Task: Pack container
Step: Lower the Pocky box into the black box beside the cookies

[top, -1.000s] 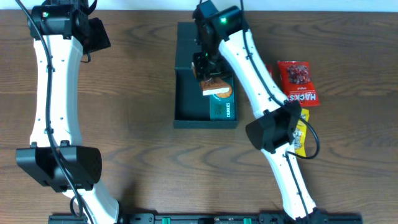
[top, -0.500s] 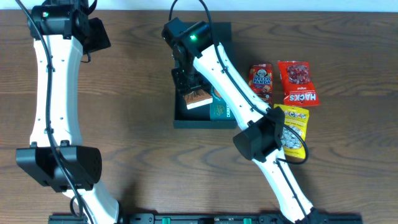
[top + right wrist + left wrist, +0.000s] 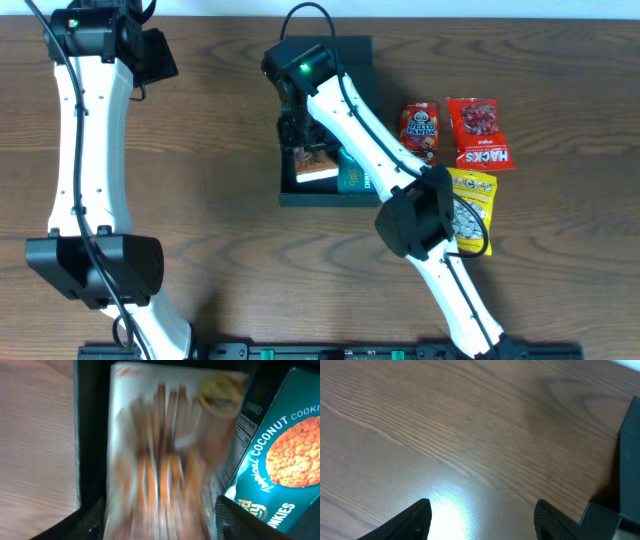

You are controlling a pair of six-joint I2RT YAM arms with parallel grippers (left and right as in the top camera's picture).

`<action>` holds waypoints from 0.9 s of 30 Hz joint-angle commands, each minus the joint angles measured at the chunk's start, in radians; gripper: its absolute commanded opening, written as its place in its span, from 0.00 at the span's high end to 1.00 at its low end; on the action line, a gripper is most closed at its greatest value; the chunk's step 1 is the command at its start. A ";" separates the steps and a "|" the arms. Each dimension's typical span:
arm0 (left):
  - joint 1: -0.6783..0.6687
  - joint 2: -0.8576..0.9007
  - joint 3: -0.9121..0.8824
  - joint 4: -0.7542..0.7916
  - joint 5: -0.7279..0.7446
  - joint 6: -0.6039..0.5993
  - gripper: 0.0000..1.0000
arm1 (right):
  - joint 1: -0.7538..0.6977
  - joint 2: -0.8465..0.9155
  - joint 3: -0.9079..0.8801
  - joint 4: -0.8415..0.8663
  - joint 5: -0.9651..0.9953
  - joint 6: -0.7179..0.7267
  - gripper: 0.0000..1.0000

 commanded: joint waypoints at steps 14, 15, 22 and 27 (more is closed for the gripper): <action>0.007 0.006 0.004 0.000 -0.007 0.010 0.33 | -0.048 -0.042 0.007 -0.049 -0.050 -0.119 0.83; 0.007 0.006 0.004 0.000 -0.007 0.010 0.33 | -0.048 -0.041 -0.003 -0.043 -0.063 -0.141 0.92; 0.007 0.006 0.004 0.000 -0.007 0.010 0.33 | -0.045 -0.041 -0.132 0.039 -0.092 -0.162 0.99; 0.007 0.006 0.004 0.000 -0.007 0.010 0.33 | -0.042 -0.041 -0.251 0.126 -0.102 -0.176 0.99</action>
